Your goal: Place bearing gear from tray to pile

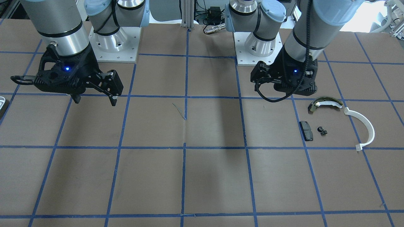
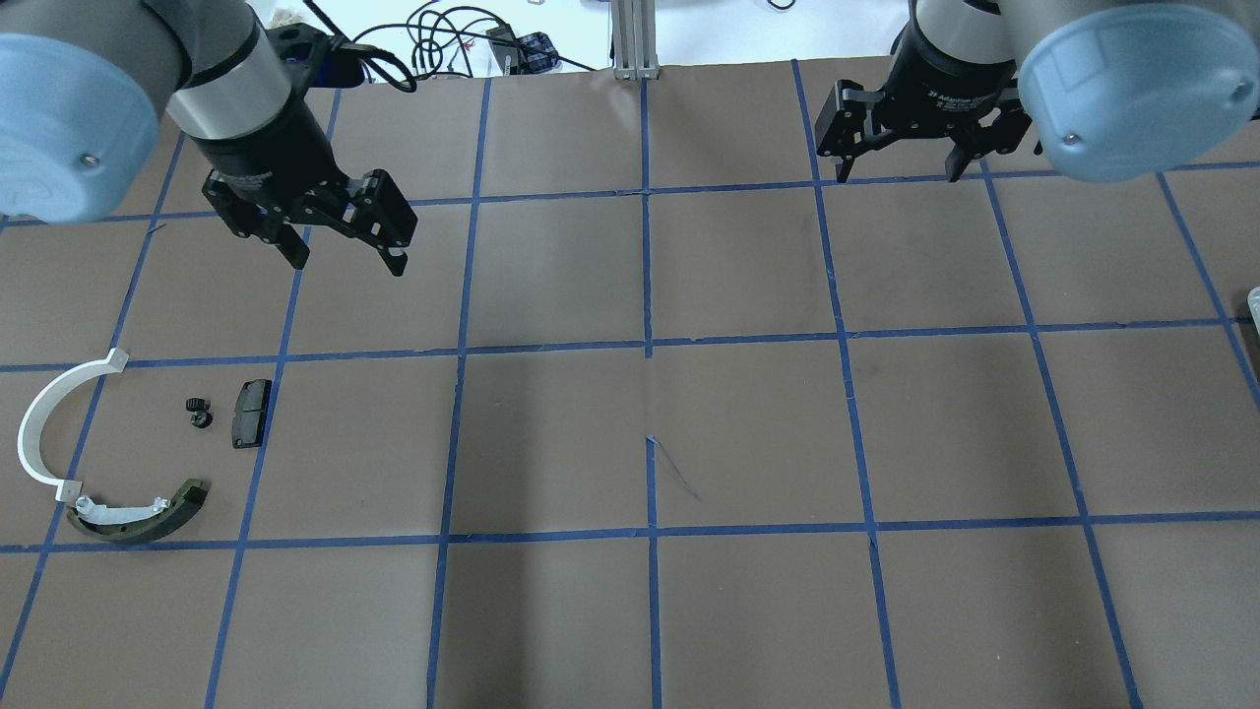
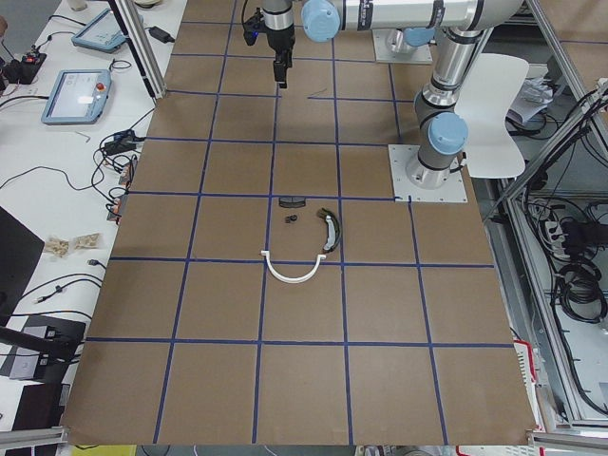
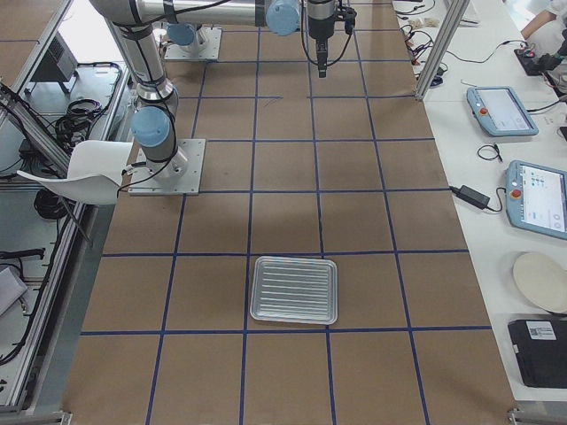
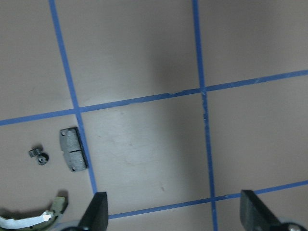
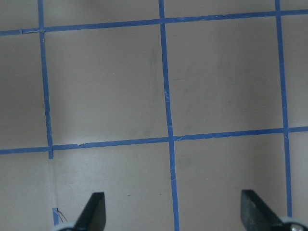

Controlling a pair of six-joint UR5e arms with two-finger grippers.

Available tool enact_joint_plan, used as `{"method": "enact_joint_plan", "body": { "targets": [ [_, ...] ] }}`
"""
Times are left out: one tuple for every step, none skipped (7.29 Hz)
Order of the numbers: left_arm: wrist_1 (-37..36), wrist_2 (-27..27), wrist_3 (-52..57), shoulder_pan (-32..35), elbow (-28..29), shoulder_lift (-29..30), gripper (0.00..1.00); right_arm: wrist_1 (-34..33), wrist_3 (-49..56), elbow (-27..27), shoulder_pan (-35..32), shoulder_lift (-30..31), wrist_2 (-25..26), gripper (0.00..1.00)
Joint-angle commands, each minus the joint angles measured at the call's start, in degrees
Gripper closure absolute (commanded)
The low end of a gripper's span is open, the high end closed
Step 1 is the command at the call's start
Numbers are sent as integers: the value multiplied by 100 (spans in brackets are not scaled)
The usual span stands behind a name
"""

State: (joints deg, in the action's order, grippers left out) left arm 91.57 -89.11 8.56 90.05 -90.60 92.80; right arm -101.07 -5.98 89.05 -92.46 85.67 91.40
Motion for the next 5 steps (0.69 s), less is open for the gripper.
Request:
{"method": "enact_joint_plan", "body": {
  "targets": [
    [-52,-10,-109,153,-221,-156,0,0,0,-10,-8,11,0,0],
    [-52,-36,-39,127,-221,-200,0,0,0,-19,-9,20,0,0],
    [-8,-45,-3,31,-152,-218,0,0,0,-10,-9,29,0,0],
    [-17,7,14,-135,-203,-209,0,17,0,-36,-9,20,0,0],
    [-17,34,189,-337,-221,-209,0,574,0,-80,-9,55,0,0]
  ]
}}
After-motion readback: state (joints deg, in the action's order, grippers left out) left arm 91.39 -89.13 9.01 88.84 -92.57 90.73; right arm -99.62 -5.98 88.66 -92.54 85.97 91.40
